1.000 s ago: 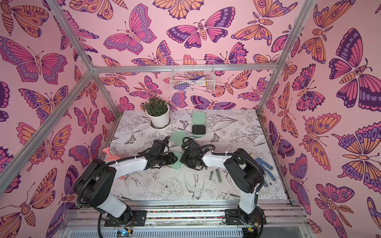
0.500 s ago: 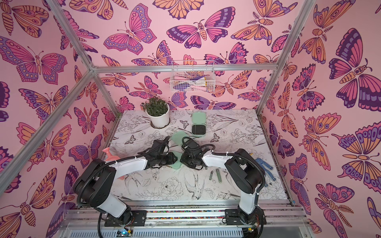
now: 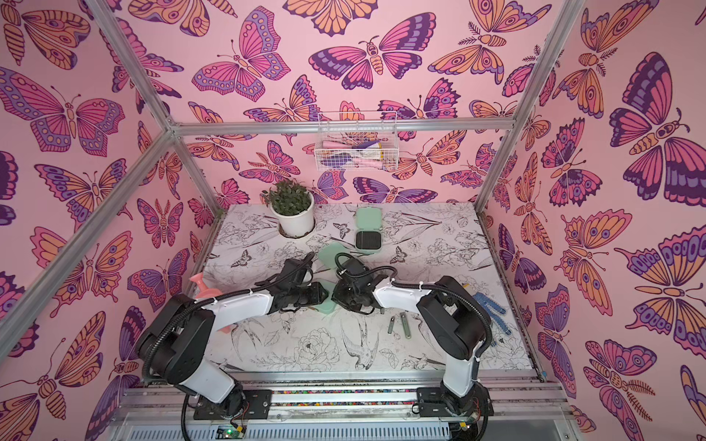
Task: Organize nail clipper sets
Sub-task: Close the storage box at the center of the board.
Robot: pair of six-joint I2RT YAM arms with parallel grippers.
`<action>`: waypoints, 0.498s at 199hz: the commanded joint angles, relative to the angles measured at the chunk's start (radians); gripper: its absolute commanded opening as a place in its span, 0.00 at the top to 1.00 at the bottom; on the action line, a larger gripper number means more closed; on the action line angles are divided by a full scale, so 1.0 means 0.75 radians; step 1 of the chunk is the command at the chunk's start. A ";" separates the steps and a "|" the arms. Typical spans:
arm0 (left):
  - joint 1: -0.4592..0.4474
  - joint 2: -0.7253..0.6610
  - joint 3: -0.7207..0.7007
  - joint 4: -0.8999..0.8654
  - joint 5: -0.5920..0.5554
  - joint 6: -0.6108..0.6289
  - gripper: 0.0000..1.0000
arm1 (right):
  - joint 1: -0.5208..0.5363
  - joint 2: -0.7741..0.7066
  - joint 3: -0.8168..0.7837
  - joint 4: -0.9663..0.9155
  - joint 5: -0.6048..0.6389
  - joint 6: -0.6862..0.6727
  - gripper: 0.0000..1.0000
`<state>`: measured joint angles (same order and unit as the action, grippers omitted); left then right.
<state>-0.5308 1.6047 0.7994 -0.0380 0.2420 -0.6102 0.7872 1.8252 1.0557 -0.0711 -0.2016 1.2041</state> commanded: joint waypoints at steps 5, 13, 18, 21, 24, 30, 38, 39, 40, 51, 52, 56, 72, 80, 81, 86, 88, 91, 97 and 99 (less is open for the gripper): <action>0.000 0.042 -0.048 -0.217 -0.080 0.012 0.70 | 0.008 0.022 0.030 -0.030 0.034 -0.005 0.72; -0.001 0.043 -0.047 -0.216 -0.079 0.013 0.70 | 0.008 0.028 0.032 -0.030 0.036 -0.006 0.72; -0.001 0.043 -0.047 -0.217 -0.079 0.012 0.69 | 0.008 0.032 0.034 -0.026 0.036 -0.006 0.72; -0.001 0.044 -0.047 -0.217 -0.079 0.012 0.70 | 0.009 0.035 0.035 -0.025 0.036 -0.006 0.72; -0.001 0.043 -0.046 -0.217 -0.079 0.012 0.69 | 0.009 0.038 0.038 -0.024 0.036 -0.006 0.72; -0.001 0.043 -0.046 -0.217 -0.079 0.012 0.69 | 0.008 0.042 0.040 -0.024 0.038 -0.008 0.72; 0.000 0.043 -0.046 -0.217 -0.079 0.012 0.69 | 0.008 0.050 0.047 -0.024 0.038 -0.012 0.73; 0.000 0.043 -0.047 -0.217 -0.079 0.012 0.69 | 0.008 0.053 0.048 -0.024 0.038 -0.012 0.73; 0.000 0.043 -0.047 -0.217 -0.079 0.013 0.70 | 0.008 0.053 0.049 -0.024 0.039 -0.012 0.72; -0.001 0.043 -0.047 -0.217 -0.079 0.012 0.70 | 0.008 0.062 0.053 -0.026 0.040 -0.013 0.73; -0.001 0.043 -0.047 -0.217 -0.079 0.013 0.70 | 0.008 0.063 0.054 -0.026 0.041 -0.014 0.73; 0.000 0.044 -0.046 -0.217 -0.078 0.012 0.70 | 0.008 0.068 0.054 -0.025 0.042 -0.014 0.73; 0.000 0.044 -0.049 -0.217 -0.077 0.012 0.70 | 0.008 0.074 0.051 -0.022 0.046 -0.014 0.73; 0.000 0.043 -0.049 -0.217 -0.077 0.014 0.70 | 0.009 0.080 0.049 -0.018 0.046 -0.014 0.73; 0.000 0.044 -0.048 -0.216 -0.077 0.014 0.70 | 0.008 0.079 0.048 -0.017 0.045 -0.014 0.73; 0.000 0.043 -0.049 -0.217 -0.077 0.012 0.70 | 0.008 0.084 0.049 -0.016 0.046 -0.014 0.74; -0.001 0.043 -0.049 -0.217 -0.077 0.013 0.70 | 0.008 0.086 0.049 -0.015 0.047 -0.013 0.74; -0.001 0.043 -0.049 -0.217 -0.077 0.013 0.69 | 0.008 0.087 0.047 -0.013 0.048 -0.012 0.74; 0.000 0.043 -0.048 -0.218 -0.077 0.013 0.70 | 0.008 0.093 0.048 -0.008 0.047 -0.012 0.74; 0.000 0.044 -0.046 -0.217 -0.077 0.012 0.70 | 0.008 0.094 0.048 -0.008 0.046 -0.012 0.74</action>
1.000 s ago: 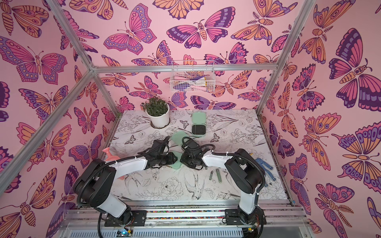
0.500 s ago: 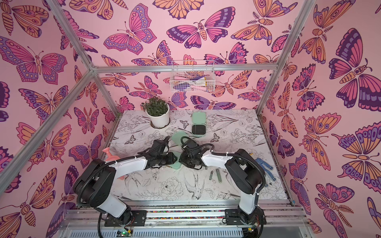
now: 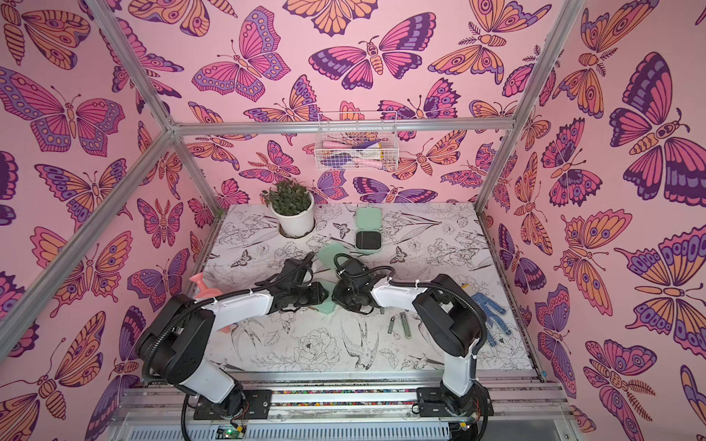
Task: Organize nail clipper sets
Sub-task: Close the storage box at the center of the board.
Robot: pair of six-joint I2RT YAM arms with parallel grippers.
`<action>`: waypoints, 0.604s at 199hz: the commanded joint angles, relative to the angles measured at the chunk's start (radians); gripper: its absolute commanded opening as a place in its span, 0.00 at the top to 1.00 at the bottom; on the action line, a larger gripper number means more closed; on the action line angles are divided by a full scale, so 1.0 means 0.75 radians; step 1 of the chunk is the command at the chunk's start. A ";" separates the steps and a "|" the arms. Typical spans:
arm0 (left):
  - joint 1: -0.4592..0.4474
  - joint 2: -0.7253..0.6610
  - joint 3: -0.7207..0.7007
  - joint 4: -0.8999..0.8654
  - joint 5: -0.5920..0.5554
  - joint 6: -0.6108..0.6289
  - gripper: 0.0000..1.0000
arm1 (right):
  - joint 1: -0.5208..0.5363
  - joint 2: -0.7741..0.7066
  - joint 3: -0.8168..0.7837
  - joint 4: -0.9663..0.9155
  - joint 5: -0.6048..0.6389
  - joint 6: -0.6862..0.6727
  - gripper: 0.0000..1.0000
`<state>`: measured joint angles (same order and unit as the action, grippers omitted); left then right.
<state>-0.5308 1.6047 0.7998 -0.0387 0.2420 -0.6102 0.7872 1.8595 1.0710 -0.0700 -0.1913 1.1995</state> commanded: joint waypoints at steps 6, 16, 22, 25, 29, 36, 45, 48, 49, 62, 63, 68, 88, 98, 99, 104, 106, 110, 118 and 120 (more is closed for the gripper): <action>-0.001 0.043 -0.047 -0.216 -0.077 0.014 0.70 | 0.008 0.052 0.029 -0.007 0.032 -0.006 0.74; -0.001 0.046 -0.048 -0.216 -0.076 0.014 0.69 | 0.010 0.061 0.032 -0.002 0.030 -0.006 0.74; -0.001 0.045 -0.047 -0.215 -0.075 0.015 0.70 | 0.010 0.066 0.034 -0.001 0.029 -0.006 0.74; -0.001 0.045 -0.048 -0.216 -0.075 0.014 0.70 | 0.010 0.069 0.036 -0.001 0.028 -0.006 0.74; 0.000 0.047 -0.048 -0.216 -0.075 0.015 0.70 | 0.010 0.072 0.036 -0.001 0.028 -0.006 0.74; -0.001 0.047 -0.048 -0.216 -0.073 0.015 0.70 | 0.012 0.076 0.035 -0.004 0.030 -0.008 0.74; 0.000 0.050 -0.048 -0.216 -0.073 0.014 0.70 | 0.014 0.081 0.036 -0.012 0.034 -0.012 0.74; 0.000 0.050 -0.047 -0.215 -0.074 0.014 0.69 | 0.015 0.083 0.036 -0.016 0.037 -0.013 0.74; 0.000 0.049 -0.047 -0.216 -0.074 0.015 0.69 | 0.015 0.083 0.036 -0.016 0.038 -0.014 0.74; -0.001 0.049 -0.047 -0.216 -0.075 0.016 0.70 | 0.017 0.083 0.033 -0.029 0.047 -0.020 0.73; 0.000 0.050 -0.048 -0.216 -0.075 0.017 0.69 | 0.018 0.084 0.033 -0.030 0.048 -0.020 0.73; 0.000 0.053 -0.047 -0.216 -0.075 0.017 0.70 | 0.018 0.086 0.030 -0.035 0.052 -0.020 0.73; -0.001 0.054 -0.045 -0.216 -0.075 0.015 0.70 | 0.018 0.089 0.026 -0.043 0.059 -0.024 0.71; -0.001 0.054 -0.046 -0.216 -0.075 0.014 0.70 | 0.018 0.095 0.026 -0.040 0.059 -0.024 0.71; 0.000 0.053 -0.045 -0.215 -0.075 0.015 0.70 | 0.019 0.095 0.026 -0.040 0.059 -0.025 0.71; 0.000 0.055 -0.044 -0.216 -0.073 0.014 0.70 | 0.020 0.096 0.026 -0.037 0.059 -0.025 0.71; 0.000 0.055 -0.043 -0.216 -0.073 0.014 0.70 | 0.018 0.099 0.026 -0.036 0.059 -0.025 0.71; 0.000 0.055 -0.044 -0.215 -0.073 0.014 0.70 | 0.021 0.102 0.026 -0.035 0.057 -0.025 0.71; -0.002 0.057 -0.044 -0.215 -0.073 0.016 0.69 | 0.020 0.107 0.026 -0.030 0.055 -0.024 0.71; -0.002 0.058 -0.043 -0.216 -0.073 0.014 0.70 | 0.020 0.108 0.026 -0.028 0.055 -0.023 0.71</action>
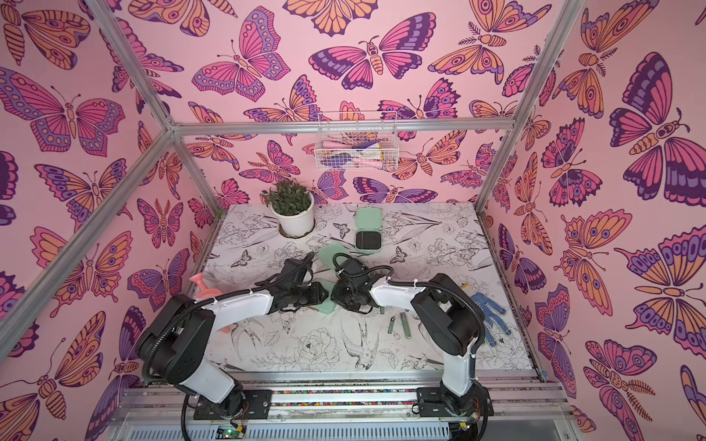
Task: Organize nail clipper sets
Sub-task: Close the storage box at the center of the board.
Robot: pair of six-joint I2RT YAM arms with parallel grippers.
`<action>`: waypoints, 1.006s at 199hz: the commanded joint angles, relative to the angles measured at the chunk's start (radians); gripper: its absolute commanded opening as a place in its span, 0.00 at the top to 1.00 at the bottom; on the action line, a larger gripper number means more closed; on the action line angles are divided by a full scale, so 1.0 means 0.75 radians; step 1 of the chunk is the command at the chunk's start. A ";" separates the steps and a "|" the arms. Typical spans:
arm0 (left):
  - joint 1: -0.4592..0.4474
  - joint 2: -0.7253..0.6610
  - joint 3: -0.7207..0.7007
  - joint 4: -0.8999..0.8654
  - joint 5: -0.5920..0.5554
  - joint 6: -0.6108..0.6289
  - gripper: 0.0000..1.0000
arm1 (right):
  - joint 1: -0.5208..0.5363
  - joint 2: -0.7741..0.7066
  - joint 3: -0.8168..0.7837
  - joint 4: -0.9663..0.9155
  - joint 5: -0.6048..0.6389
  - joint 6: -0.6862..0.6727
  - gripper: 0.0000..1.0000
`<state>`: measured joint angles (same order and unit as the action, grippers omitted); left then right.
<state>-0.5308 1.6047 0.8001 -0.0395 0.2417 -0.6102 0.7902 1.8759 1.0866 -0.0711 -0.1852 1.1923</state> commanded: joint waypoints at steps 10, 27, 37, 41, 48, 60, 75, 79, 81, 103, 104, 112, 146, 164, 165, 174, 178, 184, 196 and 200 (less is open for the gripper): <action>-0.001 0.059 -0.044 -0.215 -0.071 0.015 0.69 | 0.016 0.092 0.007 -0.026 0.047 -0.014 0.71; 0.000 0.061 -0.044 -0.215 -0.069 0.015 0.70 | 0.016 0.100 0.010 -0.023 0.048 -0.013 0.71; 0.000 0.062 -0.043 -0.215 -0.069 0.017 0.69 | 0.017 0.105 0.009 -0.020 0.049 -0.011 0.71; 0.000 0.063 -0.044 -0.215 -0.067 0.017 0.70 | 0.017 0.108 0.009 -0.017 0.049 -0.009 0.71; 0.000 0.063 -0.044 -0.215 -0.067 0.017 0.70 | 0.016 0.111 0.007 -0.011 0.049 -0.007 0.71; -0.001 0.067 -0.043 -0.214 -0.067 0.018 0.70 | 0.019 0.118 -0.003 0.007 0.052 0.009 0.71; 0.000 0.071 -0.042 -0.214 -0.067 0.017 0.70 | 0.026 0.124 -0.030 0.051 0.062 0.039 0.71; 0.000 0.073 -0.042 -0.215 -0.066 0.016 0.69 | 0.030 0.128 -0.038 0.065 0.066 0.048 0.71; -0.001 0.075 -0.039 -0.215 -0.066 0.016 0.70 | 0.030 0.128 -0.039 0.069 0.067 0.050 0.71; 0.000 0.081 -0.038 -0.215 -0.060 0.016 0.70 | 0.048 0.147 -0.055 0.099 0.081 0.078 0.71; -0.001 0.081 -0.038 -0.215 -0.059 0.017 0.70 | 0.048 0.147 -0.055 0.099 0.081 0.078 0.71; -0.001 0.082 -0.037 -0.215 -0.058 0.016 0.70 | 0.053 0.157 -0.059 0.109 0.083 0.087 0.71; 0.000 0.086 -0.040 -0.215 -0.056 0.018 0.70 | 0.053 0.169 -0.087 0.138 0.095 0.114 0.71; 0.000 0.090 -0.041 -0.214 -0.056 0.019 0.70 | 0.053 0.176 -0.093 0.138 0.098 0.118 0.71; -0.001 0.090 -0.042 -0.215 -0.056 0.018 0.70 | 0.054 0.177 -0.093 0.138 0.098 0.118 0.71; -0.001 0.093 -0.043 -0.215 -0.058 0.021 0.70 | 0.053 0.181 -0.092 0.135 0.094 0.120 0.71; 0.000 0.094 -0.044 -0.218 -0.060 0.025 0.70 | 0.053 0.187 -0.093 0.135 0.093 0.120 0.71; 0.000 0.094 -0.043 -0.230 -0.072 0.029 0.70 | 0.053 0.189 -0.093 0.137 0.092 0.120 0.71; 0.000 0.084 -0.026 -0.294 -0.128 0.044 0.70 | 0.053 0.194 -0.090 0.137 0.089 0.120 0.71; 0.002 0.078 -0.018 -0.320 -0.153 0.050 0.70 | 0.053 0.193 -0.089 0.137 0.089 0.120 0.71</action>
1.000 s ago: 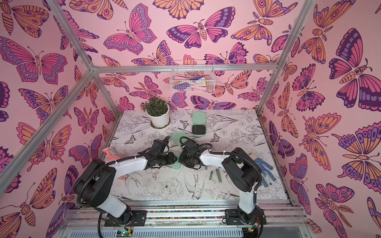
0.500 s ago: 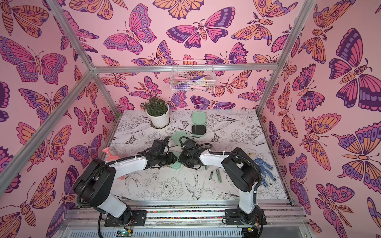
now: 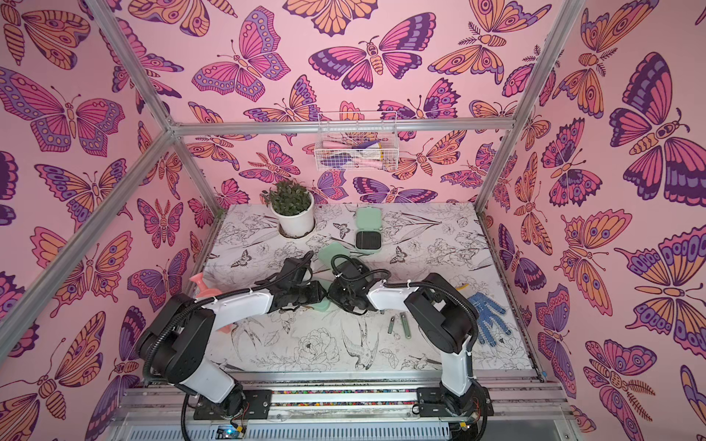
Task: Organize nail clipper sets
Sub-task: Close the storage box at the center of the board.
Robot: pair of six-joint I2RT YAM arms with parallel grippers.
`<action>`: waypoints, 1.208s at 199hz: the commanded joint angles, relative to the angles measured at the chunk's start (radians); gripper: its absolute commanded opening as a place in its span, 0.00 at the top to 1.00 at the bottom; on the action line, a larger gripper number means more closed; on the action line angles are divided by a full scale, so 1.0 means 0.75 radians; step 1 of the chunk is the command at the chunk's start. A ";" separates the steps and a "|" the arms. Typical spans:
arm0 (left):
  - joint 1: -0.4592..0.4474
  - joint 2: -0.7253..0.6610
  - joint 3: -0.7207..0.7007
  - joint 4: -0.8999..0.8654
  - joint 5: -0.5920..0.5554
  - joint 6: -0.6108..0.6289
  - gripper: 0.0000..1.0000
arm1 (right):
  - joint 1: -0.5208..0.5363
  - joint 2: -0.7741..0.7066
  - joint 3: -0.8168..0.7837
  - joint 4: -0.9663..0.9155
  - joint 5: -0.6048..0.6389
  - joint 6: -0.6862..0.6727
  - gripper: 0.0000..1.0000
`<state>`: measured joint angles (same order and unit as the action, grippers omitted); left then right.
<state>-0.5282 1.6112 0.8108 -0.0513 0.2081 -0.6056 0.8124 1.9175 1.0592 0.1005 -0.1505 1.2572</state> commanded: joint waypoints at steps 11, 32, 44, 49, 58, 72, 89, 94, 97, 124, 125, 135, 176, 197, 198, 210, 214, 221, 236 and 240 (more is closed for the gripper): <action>0.000 0.049 -0.015 -0.372 -0.176 0.065 0.70 | 0.023 0.140 -0.048 -0.097 0.043 0.031 0.71; 0.010 0.003 0.008 -0.451 -0.252 0.087 0.70 | 0.021 0.147 -0.046 -0.095 0.045 0.030 0.71; 0.015 -0.010 0.015 -0.459 -0.253 0.094 0.69 | 0.019 0.153 -0.046 -0.088 0.045 0.033 0.71; 0.017 -0.011 0.017 -0.459 -0.251 0.093 0.69 | 0.020 0.156 -0.048 -0.085 0.045 0.035 0.71; 0.017 -0.004 0.021 -0.460 -0.250 0.092 0.69 | 0.019 0.160 -0.050 -0.072 0.044 0.040 0.71; 0.023 0.012 0.029 -0.474 -0.263 0.087 0.69 | 0.019 0.169 -0.051 -0.062 0.038 0.046 0.72; 0.038 0.024 0.027 -0.485 -0.282 0.080 0.69 | 0.019 0.176 -0.051 -0.053 0.031 0.052 0.72; 0.043 0.027 0.028 -0.486 -0.288 0.078 0.69 | 0.019 0.176 -0.052 -0.054 0.029 0.052 0.72; 0.046 0.026 0.026 -0.488 -0.291 0.078 0.69 | 0.019 0.176 -0.052 -0.054 0.030 0.052 0.72; 0.067 0.028 0.034 -0.494 -0.310 0.074 0.62 | 0.020 0.173 -0.053 -0.056 0.033 0.052 0.72; 0.067 0.029 0.034 -0.493 -0.310 0.074 0.62 | 0.020 0.173 -0.053 -0.056 0.033 0.052 0.72; 0.074 0.037 0.041 -0.492 -0.305 0.076 0.62 | 0.019 0.173 -0.052 -0.054 0.034 0.052 0.72; 0.104 0.116 0.046 -0.490 -0.306 0.084 0.62 | 0.019 0.188 -0.054 -0.040 0.023 0.062 0.72; 0.128 0.138 0.022 -0.475 -0.310 0.084 0.62 | 0.019 0.190 -0.054 -0.038 0.017 0.062 0.72; 0.129 0.138 0.021 -0.474 -0.311 0.084 0.62 | 0.019 0.189 -0.054 -0.038 0.017 0.062 0.72; 0.137 0.145 0.012 -0.467 -0.322 0.090 0.62 | 0.019 0.188 -0.054 -0.038 0.015 0.062 0.72; 0.139 0.150 0.011 -0.466 -0.329 0.092 0.62 | 0.017 0.188 -0.054 -0.038 0.015 0.062 0.72; 0.141 0.153 0.011 -0.467 -0.339 0.094 0.62 | 0.017 0.190 -0.054 -0.038 0.014 0.062 0.72; 0.148 0.162 0.013 -0.469 -0.357 0.095 0.62 | 0.017 0.185 -0.056 -0.038 0.011 0.062 0.72; 0.150 0.163 0.013 -0.470 -0.362 0.093 0.62 | 0.017 0.184 -0.058 -0.038 0.011 0.062 0.72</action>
<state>-0.4435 1.6333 0.8989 -0.2165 0.0185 -0.5442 0.8154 1.9644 1.0630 0.2199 -0.1600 1.2804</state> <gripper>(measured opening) 0.378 0.282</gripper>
